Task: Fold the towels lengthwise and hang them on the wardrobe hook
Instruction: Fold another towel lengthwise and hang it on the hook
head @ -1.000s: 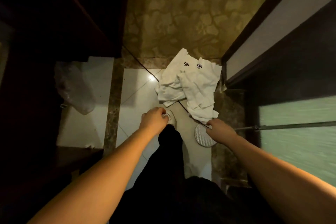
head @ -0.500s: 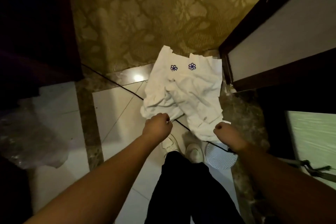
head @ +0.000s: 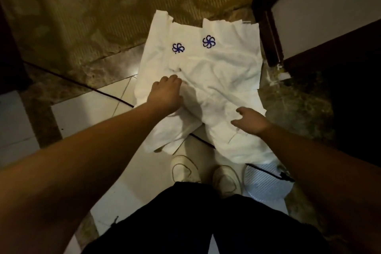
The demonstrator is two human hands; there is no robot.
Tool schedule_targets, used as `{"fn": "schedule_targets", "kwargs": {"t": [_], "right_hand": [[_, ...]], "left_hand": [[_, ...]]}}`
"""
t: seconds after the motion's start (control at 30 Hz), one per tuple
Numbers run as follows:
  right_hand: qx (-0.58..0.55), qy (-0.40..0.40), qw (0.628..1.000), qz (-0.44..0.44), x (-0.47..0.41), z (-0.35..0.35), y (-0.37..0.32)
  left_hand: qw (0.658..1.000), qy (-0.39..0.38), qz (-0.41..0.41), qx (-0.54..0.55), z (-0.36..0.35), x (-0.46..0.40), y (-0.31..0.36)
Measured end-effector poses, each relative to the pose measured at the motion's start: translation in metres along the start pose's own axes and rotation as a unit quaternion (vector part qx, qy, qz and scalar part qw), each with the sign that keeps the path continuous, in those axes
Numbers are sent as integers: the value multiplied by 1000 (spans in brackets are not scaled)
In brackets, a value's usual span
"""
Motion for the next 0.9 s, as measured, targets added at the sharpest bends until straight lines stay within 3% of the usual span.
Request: {"fn": "schedule_targets", "kwargs": {"t": [0.13,0.27,0.33,0.5,0.67,0.9], "right_hand": [[1,6,1000,13,-33,-12,5],[144,48,988,11,-41,-14,11],[164,52,985,17,-35,-18,12],[48,32,998,25,11,-20,14],[25,35,999,31,87,-10,10],[-58,83,991,83,218,32,-21]], "left_hand": [[998,-54,32,14,-20,-38,-15],[994,-64,5,-87,-33,-47,-13],[993,-43,-15,-112,-36,-36,-10],[991,-15,-8,-134,-23,16,-12],[991,-2,3,-135,-3,88,-2],[999,29,20,35,67,198,1]]}}
Point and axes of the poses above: each hand's wrist, its own x-axis away from the middle knuckle, its own z-axis out of the back of the hand, y = z × x, the point moved 10 cm from there along -x, towards the middle knuckle, and after that the axes turned 11 degrees about -y, right-handed, at the moved point
